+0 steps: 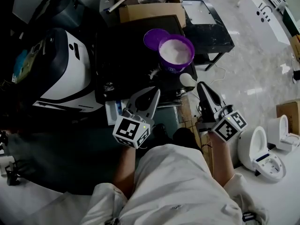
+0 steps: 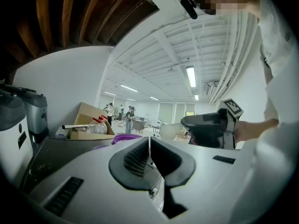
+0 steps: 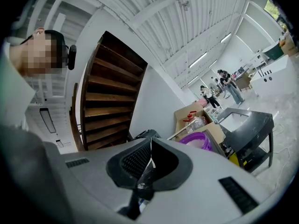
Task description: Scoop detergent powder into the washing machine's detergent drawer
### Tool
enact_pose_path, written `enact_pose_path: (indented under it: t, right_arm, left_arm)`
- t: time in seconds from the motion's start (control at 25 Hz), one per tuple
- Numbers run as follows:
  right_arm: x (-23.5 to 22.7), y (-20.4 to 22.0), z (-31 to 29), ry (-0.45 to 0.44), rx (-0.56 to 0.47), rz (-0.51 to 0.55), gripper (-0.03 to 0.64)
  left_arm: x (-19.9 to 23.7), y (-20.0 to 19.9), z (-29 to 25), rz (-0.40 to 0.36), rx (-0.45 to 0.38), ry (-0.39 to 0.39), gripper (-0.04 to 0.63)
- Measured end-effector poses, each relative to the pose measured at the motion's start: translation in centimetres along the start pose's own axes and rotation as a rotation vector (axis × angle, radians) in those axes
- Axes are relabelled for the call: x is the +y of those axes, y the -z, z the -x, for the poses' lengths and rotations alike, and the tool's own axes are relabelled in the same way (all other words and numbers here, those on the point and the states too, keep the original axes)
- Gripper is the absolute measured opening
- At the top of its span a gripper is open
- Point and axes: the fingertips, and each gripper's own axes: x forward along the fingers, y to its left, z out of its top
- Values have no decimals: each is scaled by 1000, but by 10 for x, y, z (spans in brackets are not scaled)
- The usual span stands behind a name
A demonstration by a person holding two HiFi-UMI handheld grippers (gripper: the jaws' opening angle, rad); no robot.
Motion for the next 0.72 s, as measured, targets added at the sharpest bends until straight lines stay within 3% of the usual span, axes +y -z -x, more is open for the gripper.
enact_pose_path:
  t: [0.72]
  right_arm:
    - [-40,-12,-30,50,31,49,11]
  left_arm:
    - [12,21,-39,52,63,32,25]
